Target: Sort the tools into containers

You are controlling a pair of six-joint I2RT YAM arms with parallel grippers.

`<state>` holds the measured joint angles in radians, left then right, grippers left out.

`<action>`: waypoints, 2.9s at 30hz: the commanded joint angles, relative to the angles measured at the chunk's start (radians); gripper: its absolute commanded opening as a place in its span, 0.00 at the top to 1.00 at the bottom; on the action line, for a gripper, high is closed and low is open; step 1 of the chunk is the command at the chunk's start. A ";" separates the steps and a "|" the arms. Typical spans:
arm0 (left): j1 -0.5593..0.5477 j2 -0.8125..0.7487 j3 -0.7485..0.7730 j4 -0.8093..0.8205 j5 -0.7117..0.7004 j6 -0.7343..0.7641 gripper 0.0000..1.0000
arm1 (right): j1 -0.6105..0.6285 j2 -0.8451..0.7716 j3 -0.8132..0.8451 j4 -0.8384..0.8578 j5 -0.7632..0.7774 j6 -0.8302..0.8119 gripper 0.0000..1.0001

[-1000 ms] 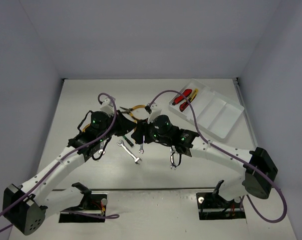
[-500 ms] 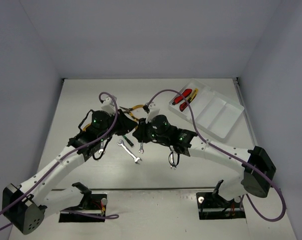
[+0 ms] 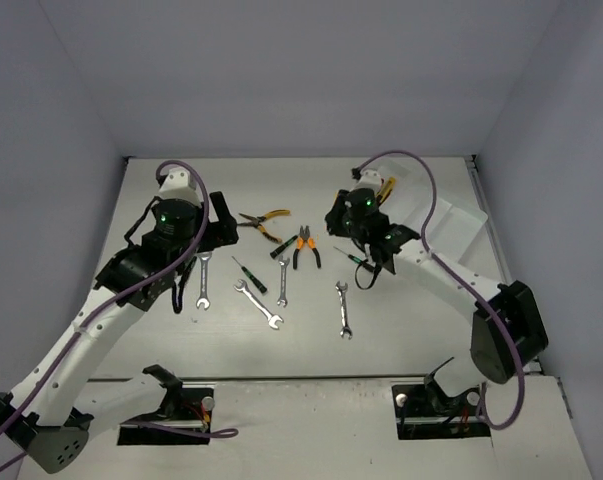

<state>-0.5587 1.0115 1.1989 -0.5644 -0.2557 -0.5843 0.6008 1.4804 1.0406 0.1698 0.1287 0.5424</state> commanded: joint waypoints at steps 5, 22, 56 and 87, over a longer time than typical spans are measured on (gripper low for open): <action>0.019 -0.121 -0.040 -0.078 -0.284 0.202 0.17 | -0.274 0.314 0.272 -0.002 0.014 0.062 0.99; 0.212 -0.194 -0.159 -0.072 -0.147 0.238 0.17 | -0.343 0.613 0.572 -0.073 0.063 0.097 0.54; 0.224 -0.343 -0.263 -0.043 -0.010 0.298 0.17 | 0.071 0.467 0.292 -0.145 0.046 -0.332 0.55; 0.231 -0.340 -0.263 -0.043 0.023 0.296 0.17 | -0.148 -0.013 0.009 -0.134 0.266 -0.318 1.00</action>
<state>-0.3378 0.6728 0.9184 -0.6609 -0.2306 -0.2971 0.5745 1.6068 1.1469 0.0063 0.3114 0.2338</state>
